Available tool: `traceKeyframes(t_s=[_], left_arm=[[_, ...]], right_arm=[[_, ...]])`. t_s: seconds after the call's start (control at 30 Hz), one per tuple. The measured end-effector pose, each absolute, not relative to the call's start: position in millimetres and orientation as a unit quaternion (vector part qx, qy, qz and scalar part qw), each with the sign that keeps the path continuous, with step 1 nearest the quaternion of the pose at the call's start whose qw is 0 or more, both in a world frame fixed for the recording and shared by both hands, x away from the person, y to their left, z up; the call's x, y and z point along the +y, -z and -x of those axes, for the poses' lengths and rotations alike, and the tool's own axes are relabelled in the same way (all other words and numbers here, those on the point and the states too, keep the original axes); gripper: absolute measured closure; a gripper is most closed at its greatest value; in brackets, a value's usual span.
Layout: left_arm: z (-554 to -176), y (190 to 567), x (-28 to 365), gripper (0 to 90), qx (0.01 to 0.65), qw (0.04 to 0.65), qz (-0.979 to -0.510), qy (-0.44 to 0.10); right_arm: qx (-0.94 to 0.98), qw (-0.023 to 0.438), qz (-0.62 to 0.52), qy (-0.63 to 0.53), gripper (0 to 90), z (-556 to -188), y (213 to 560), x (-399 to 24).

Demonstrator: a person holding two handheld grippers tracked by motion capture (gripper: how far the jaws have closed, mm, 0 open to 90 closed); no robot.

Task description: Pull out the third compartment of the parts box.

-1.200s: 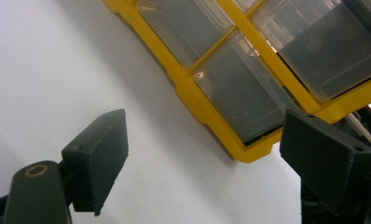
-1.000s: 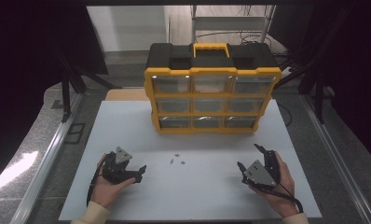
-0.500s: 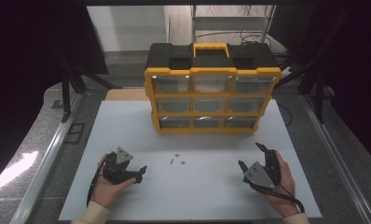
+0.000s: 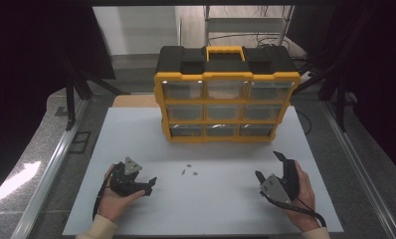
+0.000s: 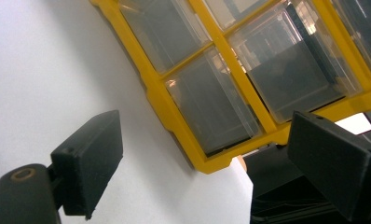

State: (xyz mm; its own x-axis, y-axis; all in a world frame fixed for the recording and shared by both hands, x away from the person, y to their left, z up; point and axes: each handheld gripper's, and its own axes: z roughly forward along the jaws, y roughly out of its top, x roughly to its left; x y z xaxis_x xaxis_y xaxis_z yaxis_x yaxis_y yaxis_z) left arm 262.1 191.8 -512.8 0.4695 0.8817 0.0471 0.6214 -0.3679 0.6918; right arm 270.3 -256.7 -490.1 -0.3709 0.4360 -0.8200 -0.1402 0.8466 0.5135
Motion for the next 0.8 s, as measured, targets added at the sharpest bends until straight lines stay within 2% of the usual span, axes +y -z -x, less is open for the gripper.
traceKeyframes(t_s=[0.8], left_arm=[[-262.6, 513.8, 191.5, 9.6, 0.467, 0.304, -0.803, -0.210]], right_arm=[[0.767, 0.597, -0.036, -0.234, 5.8, -269.3, 494.2, -251.7]])
